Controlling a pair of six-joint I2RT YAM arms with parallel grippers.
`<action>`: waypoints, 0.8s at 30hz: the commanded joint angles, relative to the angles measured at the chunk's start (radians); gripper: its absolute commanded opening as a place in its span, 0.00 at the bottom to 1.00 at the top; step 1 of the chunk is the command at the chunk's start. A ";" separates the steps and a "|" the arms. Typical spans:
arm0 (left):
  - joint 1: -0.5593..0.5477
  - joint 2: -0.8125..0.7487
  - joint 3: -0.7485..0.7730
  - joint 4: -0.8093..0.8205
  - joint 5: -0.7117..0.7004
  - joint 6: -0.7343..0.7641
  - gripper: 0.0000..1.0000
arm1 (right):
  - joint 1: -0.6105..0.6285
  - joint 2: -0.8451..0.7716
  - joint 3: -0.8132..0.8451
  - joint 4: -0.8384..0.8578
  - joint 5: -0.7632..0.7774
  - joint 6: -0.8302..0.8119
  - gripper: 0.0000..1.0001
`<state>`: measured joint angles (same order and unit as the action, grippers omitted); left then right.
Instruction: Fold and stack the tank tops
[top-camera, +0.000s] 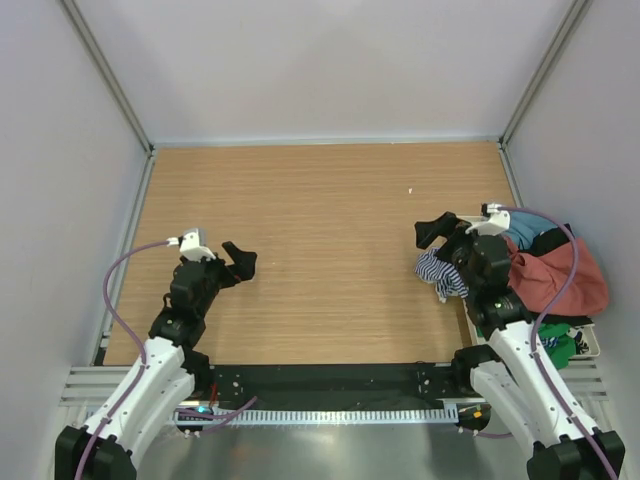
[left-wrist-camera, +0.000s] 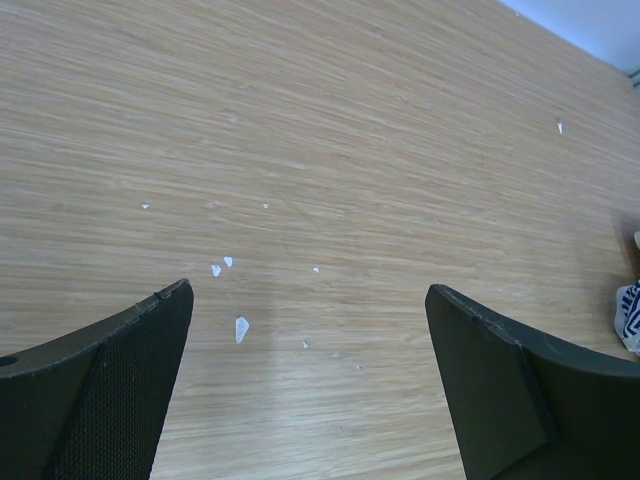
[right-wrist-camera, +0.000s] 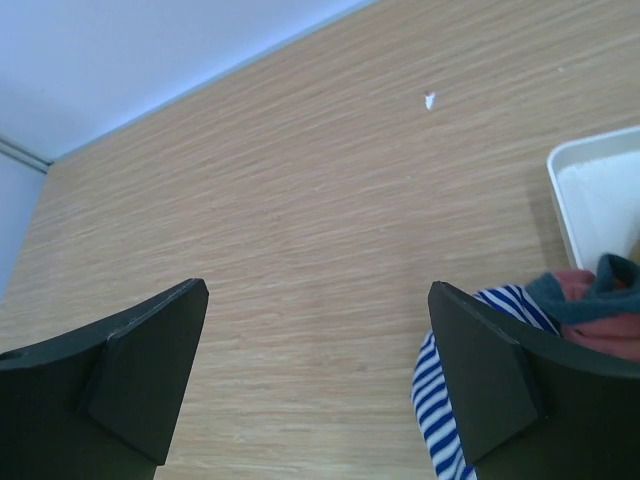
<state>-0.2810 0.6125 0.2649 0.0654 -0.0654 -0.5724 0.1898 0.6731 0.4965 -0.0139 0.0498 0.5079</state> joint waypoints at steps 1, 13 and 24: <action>0.002 0.001 0.000 0.054 0.027 0.003 1.00 | -0.001 -0.032 0.039 -0.139 0.082 0.041 1.00; 0.000 0.019 0.005 0.066 0.041 0.000 1.00 | 0.034 0.221 0.295 -0.535 0.137 -0.017 0.99; 0.000 0.033 0.011 0.060 0.042 -0.001 1.00 | 0.244 0.453 0.358 -0.685 0.594 0.095 0.99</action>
<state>-0.2813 0.6426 0.2646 0.0826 -0.0391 -0.5728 0.4225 1.1172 0.8085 -0.6285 0.4366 0.5457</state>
